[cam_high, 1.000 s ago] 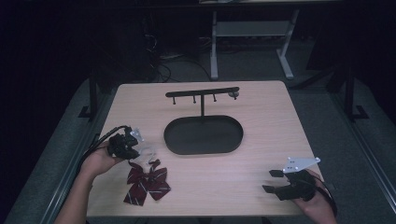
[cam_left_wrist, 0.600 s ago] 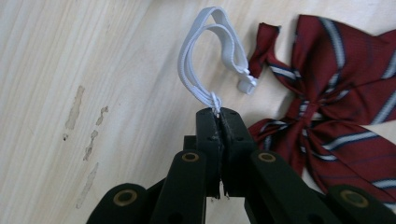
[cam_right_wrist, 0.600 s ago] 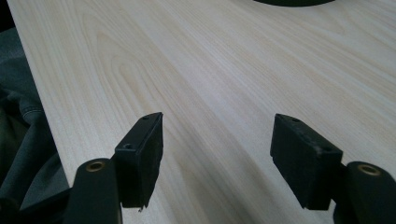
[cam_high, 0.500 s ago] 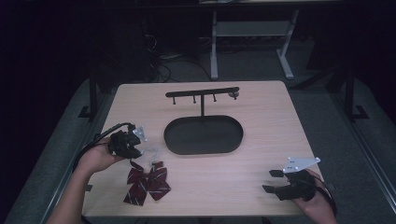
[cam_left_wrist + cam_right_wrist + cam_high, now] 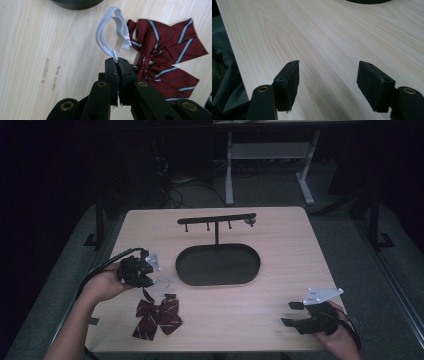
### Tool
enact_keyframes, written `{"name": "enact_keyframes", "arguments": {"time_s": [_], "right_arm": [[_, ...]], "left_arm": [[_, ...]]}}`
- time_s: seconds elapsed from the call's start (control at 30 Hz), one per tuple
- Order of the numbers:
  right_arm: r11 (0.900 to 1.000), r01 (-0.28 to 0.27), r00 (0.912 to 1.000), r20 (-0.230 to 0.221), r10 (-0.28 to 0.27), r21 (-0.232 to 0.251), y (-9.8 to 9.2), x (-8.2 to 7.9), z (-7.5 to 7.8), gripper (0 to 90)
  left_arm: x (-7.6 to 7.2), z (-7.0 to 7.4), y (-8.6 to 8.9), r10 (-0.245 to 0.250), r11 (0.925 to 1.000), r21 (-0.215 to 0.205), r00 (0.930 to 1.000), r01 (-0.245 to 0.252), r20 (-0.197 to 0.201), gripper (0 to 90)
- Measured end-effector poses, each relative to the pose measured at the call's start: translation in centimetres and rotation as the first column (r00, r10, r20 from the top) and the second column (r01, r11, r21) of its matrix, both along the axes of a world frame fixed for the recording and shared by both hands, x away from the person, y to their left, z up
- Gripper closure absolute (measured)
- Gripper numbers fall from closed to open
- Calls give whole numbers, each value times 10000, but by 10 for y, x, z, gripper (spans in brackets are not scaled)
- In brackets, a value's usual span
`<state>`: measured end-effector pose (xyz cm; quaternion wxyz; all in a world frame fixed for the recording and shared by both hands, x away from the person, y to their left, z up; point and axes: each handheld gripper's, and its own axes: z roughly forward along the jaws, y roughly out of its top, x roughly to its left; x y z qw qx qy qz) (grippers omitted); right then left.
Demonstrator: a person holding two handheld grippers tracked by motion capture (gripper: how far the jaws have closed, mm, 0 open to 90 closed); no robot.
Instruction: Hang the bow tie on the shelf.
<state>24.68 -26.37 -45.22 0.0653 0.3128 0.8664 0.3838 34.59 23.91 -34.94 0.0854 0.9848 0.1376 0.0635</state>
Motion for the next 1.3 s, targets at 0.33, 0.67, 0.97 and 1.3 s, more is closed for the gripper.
{"name": "enact_keyframes", "arguments": {"time_s": [0.33, 0.67, 0.97, 1.3], "right_arm": [[10000, 21, 10000, -68, -21, 3, 0, 0, 0, 340], [9999, 100, 9999, -96, -99, 85, -3, 2, 0, 340], [9997, 138, 9999, -88, -136, 198, -4, 3, -1, 340], [9996, 140, 9999, -51, -139, 250, -7, 4, 0, 340]], "left_arm": [[-4, 18, -10, -400, 9991, 162, 9991, 398, 111, 876], [-5, 30, -16, -668, 9976, 167, 9976, 665, 160, 876], [-8, 45, -24, -961, 9951, 272, 9950, 954, 261, 877], [-9, 64, -30, -1268, 9917, 269, 9914, 1259, 323, 877]]}}
